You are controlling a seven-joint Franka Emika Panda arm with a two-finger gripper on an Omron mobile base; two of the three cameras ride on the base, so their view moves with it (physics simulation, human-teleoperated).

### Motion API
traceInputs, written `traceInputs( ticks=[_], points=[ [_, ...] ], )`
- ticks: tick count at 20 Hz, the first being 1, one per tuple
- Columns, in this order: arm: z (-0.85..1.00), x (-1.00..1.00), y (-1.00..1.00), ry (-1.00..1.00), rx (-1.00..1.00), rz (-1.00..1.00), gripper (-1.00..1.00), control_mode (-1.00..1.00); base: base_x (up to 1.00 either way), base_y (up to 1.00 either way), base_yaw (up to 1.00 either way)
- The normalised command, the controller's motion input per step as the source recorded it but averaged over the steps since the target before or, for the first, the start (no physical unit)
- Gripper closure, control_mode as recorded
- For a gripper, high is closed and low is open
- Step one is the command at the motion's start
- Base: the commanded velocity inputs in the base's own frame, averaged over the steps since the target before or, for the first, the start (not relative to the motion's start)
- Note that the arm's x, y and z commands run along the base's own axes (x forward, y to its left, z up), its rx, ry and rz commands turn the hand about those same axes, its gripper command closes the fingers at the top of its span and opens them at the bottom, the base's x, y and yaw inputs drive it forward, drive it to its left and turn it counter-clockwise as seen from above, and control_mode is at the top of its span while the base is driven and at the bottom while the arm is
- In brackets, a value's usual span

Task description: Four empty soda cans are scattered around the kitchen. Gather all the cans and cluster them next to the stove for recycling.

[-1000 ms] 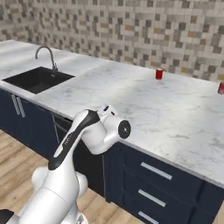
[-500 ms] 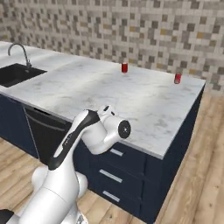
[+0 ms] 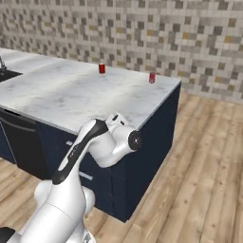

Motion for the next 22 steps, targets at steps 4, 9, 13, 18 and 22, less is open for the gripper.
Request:
traceInputs(
  ticks=[4,9,13,18,22],
  points=[
    [0.0,0.0,0.0,0.0,0.0,0.0,-1.0,1.0,-0.22,-0.87,-0.14],
    [0.0,0.0,0.0,0.0,0.0,0.0,-1.0,1.0,-0.1,-0.85,-0.14],
    [0.0,0.0,0.0,0.0,0.0,0.0,-1.0,1.0,0.19,-0.81,-0.14],
    [0.0,0.0,0.0,0.0,0.0,0.0,-1.0,1.0,0.62,-0.62,-0.16],
    [0.0,0.0,0.0,0.0,0.0,0.0,-1.0,1.0,0.82,-0.44,-0.15]
  ],
)
